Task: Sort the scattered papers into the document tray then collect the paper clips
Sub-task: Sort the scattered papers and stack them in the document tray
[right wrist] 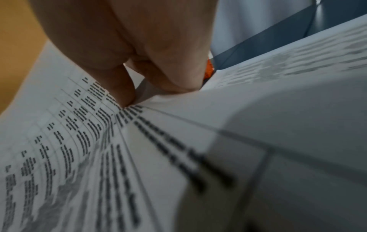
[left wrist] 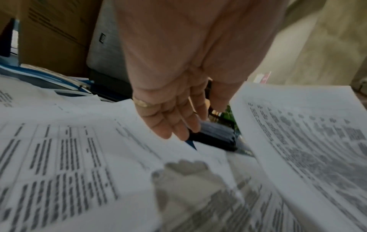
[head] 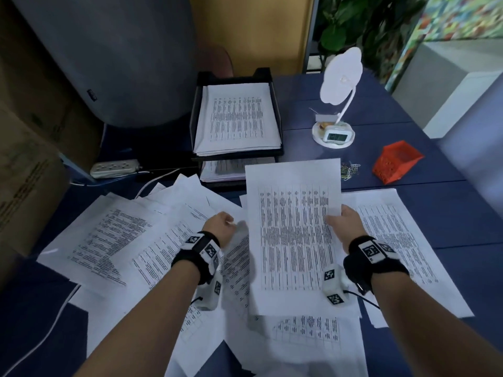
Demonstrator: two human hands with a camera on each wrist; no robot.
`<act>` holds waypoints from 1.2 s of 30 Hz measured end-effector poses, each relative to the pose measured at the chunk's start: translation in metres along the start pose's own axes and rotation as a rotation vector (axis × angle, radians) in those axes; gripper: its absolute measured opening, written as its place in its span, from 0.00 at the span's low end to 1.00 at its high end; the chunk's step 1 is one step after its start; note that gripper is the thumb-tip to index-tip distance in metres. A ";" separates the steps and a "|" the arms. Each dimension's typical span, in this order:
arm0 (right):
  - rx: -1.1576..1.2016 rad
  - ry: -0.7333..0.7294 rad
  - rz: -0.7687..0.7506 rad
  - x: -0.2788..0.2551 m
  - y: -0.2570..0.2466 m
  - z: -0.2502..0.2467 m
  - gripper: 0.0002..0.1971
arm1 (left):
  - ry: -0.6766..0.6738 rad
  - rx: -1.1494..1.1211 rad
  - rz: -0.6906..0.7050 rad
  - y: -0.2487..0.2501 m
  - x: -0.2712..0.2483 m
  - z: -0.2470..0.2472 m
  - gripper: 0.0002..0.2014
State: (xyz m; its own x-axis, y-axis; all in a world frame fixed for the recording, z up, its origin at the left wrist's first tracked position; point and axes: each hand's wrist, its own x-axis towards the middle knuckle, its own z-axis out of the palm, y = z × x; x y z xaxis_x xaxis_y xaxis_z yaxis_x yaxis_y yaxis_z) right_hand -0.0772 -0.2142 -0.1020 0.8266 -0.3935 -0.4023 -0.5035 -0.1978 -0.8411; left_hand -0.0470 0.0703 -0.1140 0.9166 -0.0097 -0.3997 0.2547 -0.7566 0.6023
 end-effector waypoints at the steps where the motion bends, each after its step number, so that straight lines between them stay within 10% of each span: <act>1: -0.016 0.001 0.028 0.002 0.008 -0.003 0.12 | -0.045 0.142 0.009 -0.001 -0.003 0.007 0.19; 4: -0.090 0.000 0.121 0.006 0.027 -0.011 0.15 | -0.136 0.543 0.069 -0.002 -0.007 0.031 0.26; 12: -0.264 0.034 0.257 0.004 0.062 -0.028 0.12 | -0.078 0.605 -0.062 -0.003 -0.004 0.042 0.47; 19: -0.239 -0.028 0.287 0.002 0.064 -0.031 0.18 | -0.035 0.534 -0.039 0.001 -0.001 0.037 0.17; 26: -0.202 -0.094 0.296 -0.001 0.057 -0.035 0.24 | 0.101 -0.253 0.061 0.002 -0.010 0.025 0.01; 36: -0.143 -0.118 0.260 0.012 0.055 -0.026 0.23 | -0.193 -0.433 0.008 0.017 -0.025 0.060 0.46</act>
State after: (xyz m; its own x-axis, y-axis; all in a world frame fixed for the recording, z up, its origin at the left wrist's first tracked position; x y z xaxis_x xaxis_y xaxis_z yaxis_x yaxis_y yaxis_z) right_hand -0.1018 -0.2529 -0.1433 0.6850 -0.3420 -0.6433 -0.7249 -0.2317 -0.6487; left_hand -0.0840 0.0187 -0.1354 0.8554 -0.1666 -0.4904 0.3907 -0.4141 0.8221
